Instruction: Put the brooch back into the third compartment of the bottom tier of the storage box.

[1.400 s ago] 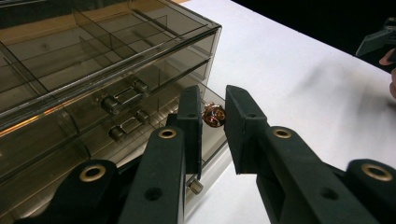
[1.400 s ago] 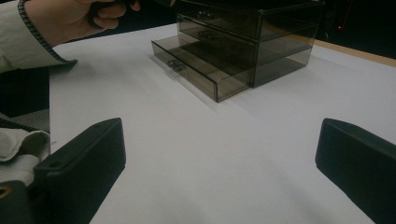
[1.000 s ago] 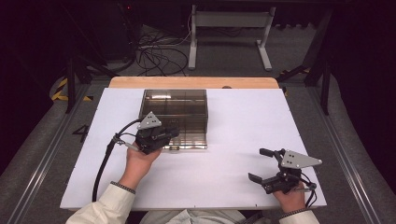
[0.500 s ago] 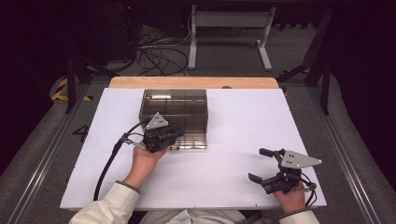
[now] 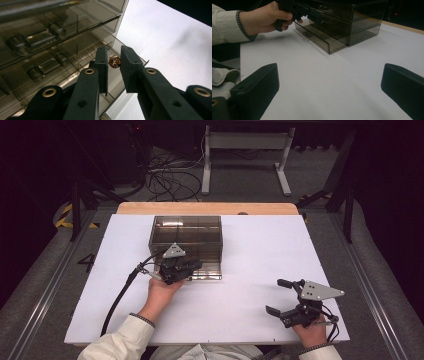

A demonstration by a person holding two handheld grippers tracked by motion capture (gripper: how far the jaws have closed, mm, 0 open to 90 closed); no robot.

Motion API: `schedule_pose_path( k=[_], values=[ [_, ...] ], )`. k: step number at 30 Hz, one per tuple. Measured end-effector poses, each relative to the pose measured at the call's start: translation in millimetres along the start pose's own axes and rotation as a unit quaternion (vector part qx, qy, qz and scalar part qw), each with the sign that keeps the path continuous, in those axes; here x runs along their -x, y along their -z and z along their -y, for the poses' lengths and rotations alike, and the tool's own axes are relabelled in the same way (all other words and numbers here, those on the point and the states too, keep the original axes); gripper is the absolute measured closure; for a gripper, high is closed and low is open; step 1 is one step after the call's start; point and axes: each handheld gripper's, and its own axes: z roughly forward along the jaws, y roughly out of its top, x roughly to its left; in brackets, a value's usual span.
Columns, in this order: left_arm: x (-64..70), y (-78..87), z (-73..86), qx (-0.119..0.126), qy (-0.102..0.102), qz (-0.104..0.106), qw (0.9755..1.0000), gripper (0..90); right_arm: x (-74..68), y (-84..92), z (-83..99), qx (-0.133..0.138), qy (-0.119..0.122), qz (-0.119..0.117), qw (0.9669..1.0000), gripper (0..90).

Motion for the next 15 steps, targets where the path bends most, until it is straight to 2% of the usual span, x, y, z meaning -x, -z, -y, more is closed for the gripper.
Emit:
schedule_pose_path(
  k=[9, 12, 15],
  values=[
    [-0.7, -10.2, 3.9, -0.007, 0.013, 0.006, 0.9999, 76.9, 0.2, 0.0, 0.1, 0.0, -0.001, -0.001, 1.0, 2.3],
    [-1.2, -12.4, 5.1, -0.013, 0.007, 0.006, 0.9999, 76.9, 0.2, 0.0, 0.1, 0.0, 0.0, -0.002, 1.0, 2.3],
    [0.4, -14.3, 6.3, -0.016, 0.013, 0.01, 0.9997, 76.9, 0.3, 0.0, 0.1, 0.0, 0.0, -0.002, 1.0, 2.3]
  ],
)
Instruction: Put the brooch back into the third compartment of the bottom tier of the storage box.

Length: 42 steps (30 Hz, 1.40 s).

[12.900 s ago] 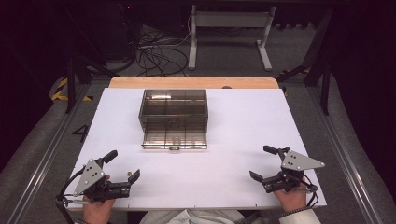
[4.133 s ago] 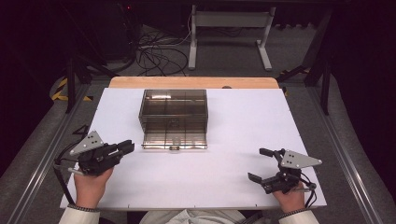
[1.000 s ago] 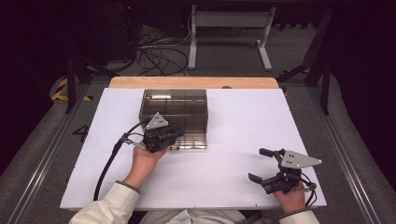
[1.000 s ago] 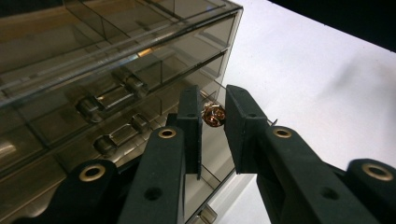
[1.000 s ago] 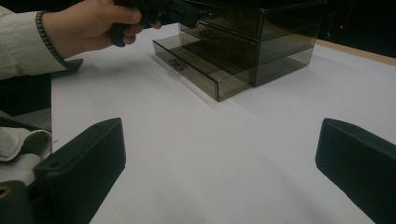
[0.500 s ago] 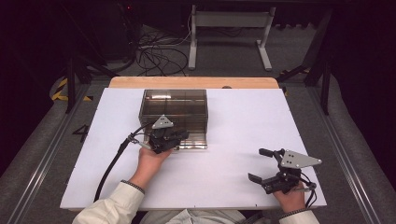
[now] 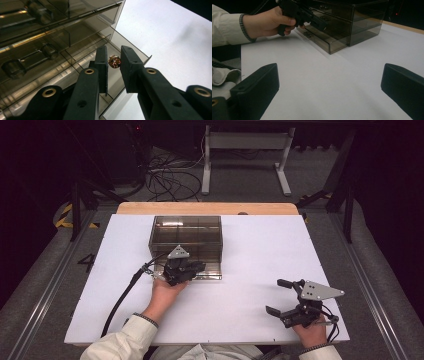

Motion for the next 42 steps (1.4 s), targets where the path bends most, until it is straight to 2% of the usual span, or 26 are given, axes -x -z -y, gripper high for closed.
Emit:
schedule_pose_path(
  k=[3, 7, 10, 20, 24, 25, 26, 29, 35, 41, 42],
  values=[
    [-0.3, -2.2, 1.2, -0.005, -0.008, -0.003, 0.9999, 76.9, -0.1, 0.0, 0.0, -0.001, 0.0, -0.001, 1.0, 2.3],
    [0.9, -5.4, 3.1, -0.011, -0.005, -0.002, 0.9999, 76.9, -0.1, -0.1, 0.1, -0.001, 0.0, -0.002, 1.0, 2.3],
    [0.1, -6.0, 3.5, -0.013, -0.013, -0.006, 0.9998, 76.9, 0.0, 0.0, 0.1, -0.001, 0.001, -0.002, 1.0, 2.3],
    [0.4, -5.8, 3.5, -0.015, -0.004, -0.003, 0.9999, 76.3, -0.1, 0.0, 0.2, -0.001, 0.0, -0.003, 1.0, 2.3],
    [0.4, -3.7, 2.3, -0.01, 0.004, -0.001, 0.9999, 70.3, -0.1, 0.1, 0.3, -0.001, 0.0, -0.004, 1.0, 2.3],
    [-0.2, -2.4, 1.7, -0.009, 0.0, -0.003, 1.0, 69.8, 0.0, 0.1, 0.3, -0.001, 0.0, -0.005, 1.0, 2.3],
    [0.6, -1.8, 1.4, -0.007, 0.005, 0.001, 1.0, 67.2, 0.1, 0.2, 0.4, 0.0, 0.0, -0.006, 1.0, 2.3],
    [1.0, 1.3, -0.2, -0.002, -0.001, 0.002, 1.0, 64.6, 0.2, 0.2, 0.4, 0.0, 0.0, -0.006, 1.0, 2.2],
    [6.1, 10.7, -4.5, 0.017, -0.02, -0.004, 0.9996, 53.1, 0.8, 0.1, 0.3, 0.0, 0.0, -0.006, 1.0, 2.3],
    [8.8, 19.2, -8.5, 0.036, -0.032, -0.006, 0.9988, 41.3, 0.5, 0.3, 0.3, 0.001, -0.001, -0.006, 1.0, 2.2],
    [9.7, 20.4, -8.7, 0.038, -0.029, -0.003, 0.9989, 40.2, 0.5, 0.5, 0.3, 0.002, 0.0, -0.006, 1.0, 2.1]
  ],
)
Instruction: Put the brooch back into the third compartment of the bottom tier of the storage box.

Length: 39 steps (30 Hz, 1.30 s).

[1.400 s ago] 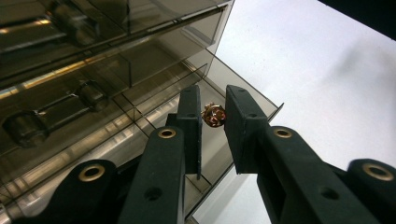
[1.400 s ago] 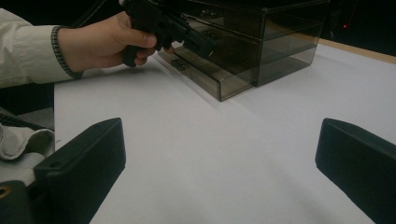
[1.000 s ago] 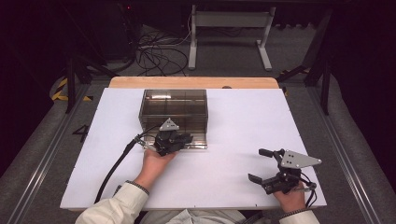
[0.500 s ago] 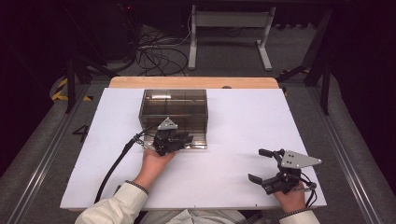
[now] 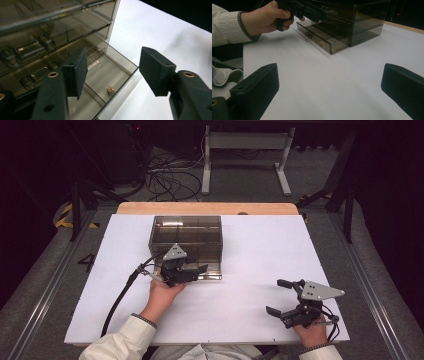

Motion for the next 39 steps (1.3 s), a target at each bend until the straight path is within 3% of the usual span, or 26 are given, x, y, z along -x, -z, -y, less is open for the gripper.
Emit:
schedule_pose_path(
  k=[4, 13, 14, 15, 21, 25, 33, 35, 36, 39],
  values=[
    [-0.8, 3.9, -2.5, 0.007, 0.008, 0.005, 0.9999, 33.5, 0.0, -0.6, 0.0, -0.001, 0.0, -0.002, 1.0, 2.1],
    [1.7, 11.3, -6.0, 0.021, -0.011, 0.007, 0.9997, 25.7, 0.1, -0.4, 0.2, -0.001, -0.002, -0.001, 1.0, 2.0],
    [2.7, 11.8, -6.0, 0.024, -0.003, 0.012, 0.9996, 25.1, 0.2, -0.5, 0.2, 0.0, -0.001, -0.002, 1.0, 2.0],
    [1.5, 13.1, -6.8, 0.025, -0.013, 0.009, 0.9996, 24.5, 0.2, -0.7, 0.2, -0.001, -0.002, -0.001, 1.0, 2.0],
    [3.3, 18.4, -8.9, 0.034, -0.014, 0.017, 0.9992, 20.7, 0.1, -1.0, 0.4, -0.001, -0.003, -0.001, 1.0, 2.0],
    [3.2, 23.3, -9.5, 0.031, -0.028, 0.012, 0.999, 19.8, 0.4, -1.2, 0.5, -0.002, -0.003, -0.002, 1.0, 2.0],
    [9.6, 43.8, -13.8, 0.037, -0.055, 0.0, 0.9978, 17.6, 0.6, -0.6, 0.7, -0.002, -0.004, -0.001, 1.0, 2.0],
    [10.5, 50.8, -15.3, 0.042, -0.056, -0.001, 0.9975, 17.3, 0.6, -0.3, 0.7, -0.002, -0.004, -0.001, 1.0, 2.0],
    [11.1, 55.1, -15.9, 0.044, -0.046, 0.003, 0.9979, 17.1, 0.6, -0.2, 0.8, -0.002, -0.004, -0.001, 1.0, 2.1],
    [10.3, 66.7, -16.8, 0.053, -0.052, 0.001, 0.9972, 16.2, 0.7, -0.4, 0.8, -0.002, -0.004, -0.001, 1.0, 2.0]
  ],
)
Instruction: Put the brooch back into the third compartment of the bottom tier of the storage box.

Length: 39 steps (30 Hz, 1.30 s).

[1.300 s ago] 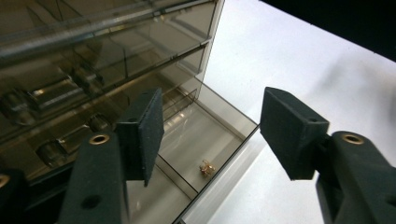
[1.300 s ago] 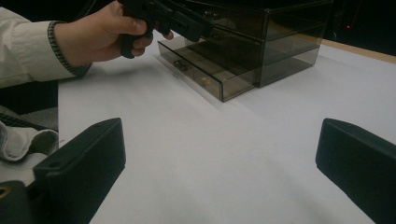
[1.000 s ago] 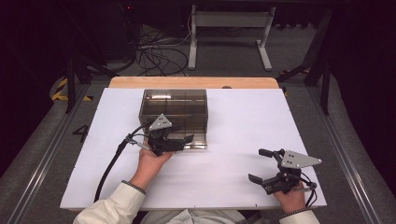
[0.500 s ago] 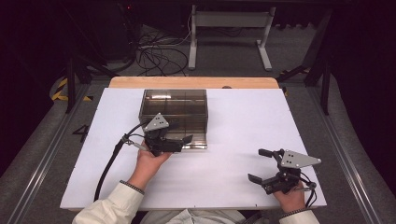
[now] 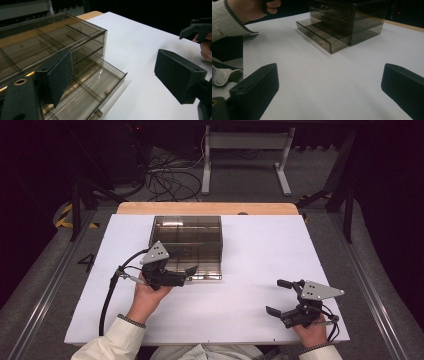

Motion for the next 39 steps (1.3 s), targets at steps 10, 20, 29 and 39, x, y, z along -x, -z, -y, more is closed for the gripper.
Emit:
schedule_pose_path(
  k=[10, 20, 29, 39],
  values=[
    [2.6, 33.6, 6.8, 0.014, -0.007, -0.01, 0.9998, 12.1, 0.0, 0.6, 0.0, 0.001, 0.0, 0.0, 1.0, 2.0],
    [-2.1, 62.0, 22.6, 0.017, -0.003, -0.007, 0.9998, 10.3, 0.0, -0.2, 0.1, -0.001, 0.001, 0.0, 1.0, 2.0],
    [-4.1, 78.9, 43.2, 0.01, -0.024, -0.03, 0.9992, 6.7, 0.1, -0.4, 0.2, -0.002, 0.0, 0.001, 1.0, 2.0],
    [-8.4, 93.1, 67.6, 0.02, -0.02, -0.036, 0.999, 6.7, 0.1, -1.4, 0.4, -0.005, 0.001, 0.001, 1.0, 2.0]
  ],
)
